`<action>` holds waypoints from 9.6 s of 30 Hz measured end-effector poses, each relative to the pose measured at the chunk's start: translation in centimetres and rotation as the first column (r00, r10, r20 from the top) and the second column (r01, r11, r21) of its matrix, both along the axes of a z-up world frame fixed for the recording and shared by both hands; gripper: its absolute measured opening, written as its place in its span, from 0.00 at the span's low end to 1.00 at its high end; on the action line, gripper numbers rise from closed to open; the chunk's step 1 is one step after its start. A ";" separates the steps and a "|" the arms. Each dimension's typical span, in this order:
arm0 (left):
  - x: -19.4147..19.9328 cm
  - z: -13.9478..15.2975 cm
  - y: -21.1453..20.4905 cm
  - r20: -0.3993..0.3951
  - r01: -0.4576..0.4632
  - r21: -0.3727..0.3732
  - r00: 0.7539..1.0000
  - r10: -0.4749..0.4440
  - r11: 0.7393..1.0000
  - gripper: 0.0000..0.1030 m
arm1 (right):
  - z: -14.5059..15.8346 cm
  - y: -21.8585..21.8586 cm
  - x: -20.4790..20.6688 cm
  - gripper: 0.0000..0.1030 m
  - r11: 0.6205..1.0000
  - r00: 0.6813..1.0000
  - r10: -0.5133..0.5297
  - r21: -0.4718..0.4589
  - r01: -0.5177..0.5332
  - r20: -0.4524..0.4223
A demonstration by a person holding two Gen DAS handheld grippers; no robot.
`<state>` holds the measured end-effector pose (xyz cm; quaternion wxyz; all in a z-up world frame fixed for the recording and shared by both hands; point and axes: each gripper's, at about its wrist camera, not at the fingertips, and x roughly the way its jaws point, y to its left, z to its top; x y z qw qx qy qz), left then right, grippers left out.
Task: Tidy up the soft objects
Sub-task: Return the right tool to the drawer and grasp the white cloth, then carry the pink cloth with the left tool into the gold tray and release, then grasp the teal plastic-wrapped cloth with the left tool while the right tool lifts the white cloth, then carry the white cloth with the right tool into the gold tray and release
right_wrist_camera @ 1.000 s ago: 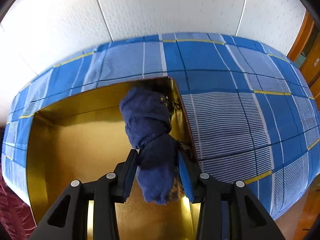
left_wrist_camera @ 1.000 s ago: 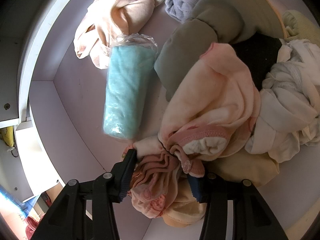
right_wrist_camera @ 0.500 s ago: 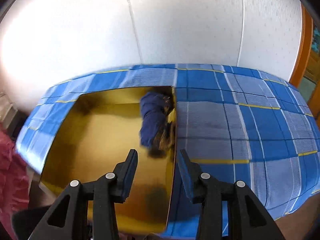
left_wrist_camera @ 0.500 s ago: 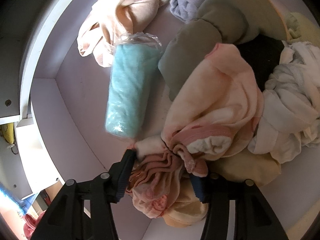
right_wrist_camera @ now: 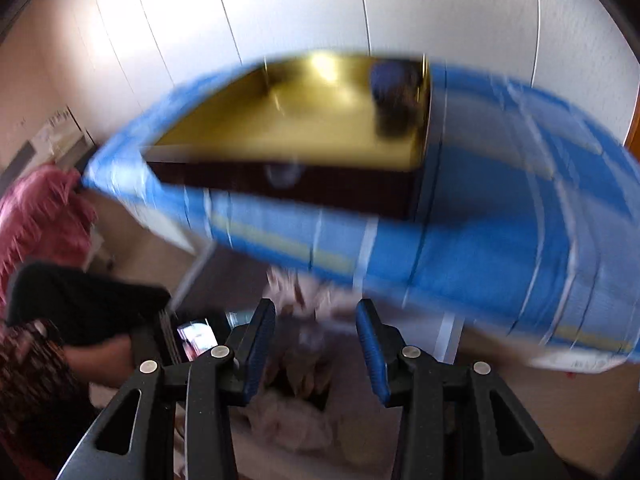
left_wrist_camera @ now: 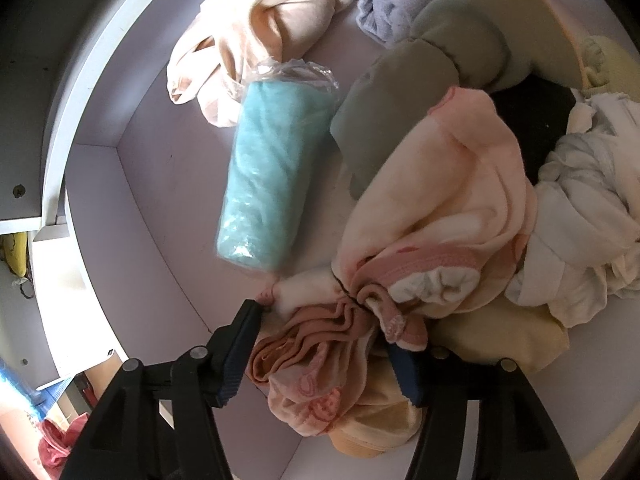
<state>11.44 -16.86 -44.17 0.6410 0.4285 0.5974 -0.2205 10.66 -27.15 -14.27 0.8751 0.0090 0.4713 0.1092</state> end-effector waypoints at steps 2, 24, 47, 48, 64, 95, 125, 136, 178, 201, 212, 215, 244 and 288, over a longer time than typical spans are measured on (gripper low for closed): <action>0.1 0.1 0.3 -0.010 -0.003 -0.010 1.000 0.003 1.000 0.57 | -2.6 0.3 0.0 0.41 1.000 0.998 -0.001 -0.018 0.000 -0.066; 1.6 2.9 4.5 -0.059 -0.102 -0.106 0.994 0.096 0.989 0.37 | -17.0 2.3 1.6 0.41 1.000 0.863 -0.010 0.008 0.016 -0.504; 3.6 6.8 8.5 -0.043 -0.260 -0.217 0.965 0.257 0.941 0.37 | -23.9 6.3 0.1 0.29 0.989 0.728 0.118 0.015 -0.146 -0.675; 3.7 7.0 8.8 -0.042 -0.267 -0.225 0.963 0.265 0.937 0.37 | -23.7 6.0 0.1 0.28 0.992 0.735 0.108 0.025 -0.123 -0.669; 0.7 16.7 8.7 0.083 -0.135 -0.431 0.979 0.188 0.892 0.37 | -22.5 2.4 -1.1 0.24 0.995 0.742 -0.095 -0.090 0.047 -0.664; 14.1 39.7 8.9 0.118 -0.249 -0.718 0.877 0.466 0.650 0.37 | -22.5 2.0 -0.9 0.24 0.994 0.739 -0.109 -0.095 0.060 -0.665; 31.1 32.0 8.8 -0.114 -0.733 -0.515 0.572 0.812 0.444 0.37 | -23.6 -1.3 -0.4 0.25 0.990 0.707 -0.100 0.000 0.139 -0.700; 30.7 31.0 7.0 -0.031 -0.710 -0.513 0.577 0.816 0.483 0.48 | -23.7 -1.6 -0.3 0.26 0.989 0.702 -0.101 0.007 0.150 -0.705; 10.4 36.1 13.4 0.323 -0.105 -0.753 0.801 0.504 0.649 0.87 | -23.7 2.5 0.2 0.34 0.996 0.730 -0.076 -0.083 0.027 -0.679; 6.8 12.4 8.4 0.079 -0.297 -0.291 0.940 0.333 0.909 0.95 | -21.3 10.1 -1.2 0.49 0.975 0.813 0.124 -0.081 -0.206 -0.569; 7.1 7.3 7.1 -0.004 -0.320 -0.219 0.945 0.328 0.921 0.95 | -22.1 12.9 -1.9 0.28 0.976 0.810 0.140 -0.061 -0.211 -0.569; 7.3 6.2 6.3 -0.019 -0.322 -0.217 0.945 0.326 0.922 0.95 | -22.1 12.6 -2.4 0.26 0.985 0.796 0.113 -0.041 -0.170 -0.594; 8.8 1.7 5.9 -0.129 -0.319 -0.228 0.946 0.297 0.920 0.47 | -23.9 18.8 -4.2 0.41 0.951 0.780 0.150 -0.128 -0.282 -0.607; 9.7 0.7 12.2 -0.144 -0.440 -0.124 0.895 0.423 0.889 0.43 | 6.7 -0.3 -2.7 0.36 0.950 0.945 -0.141 0.227 0.213 -0.295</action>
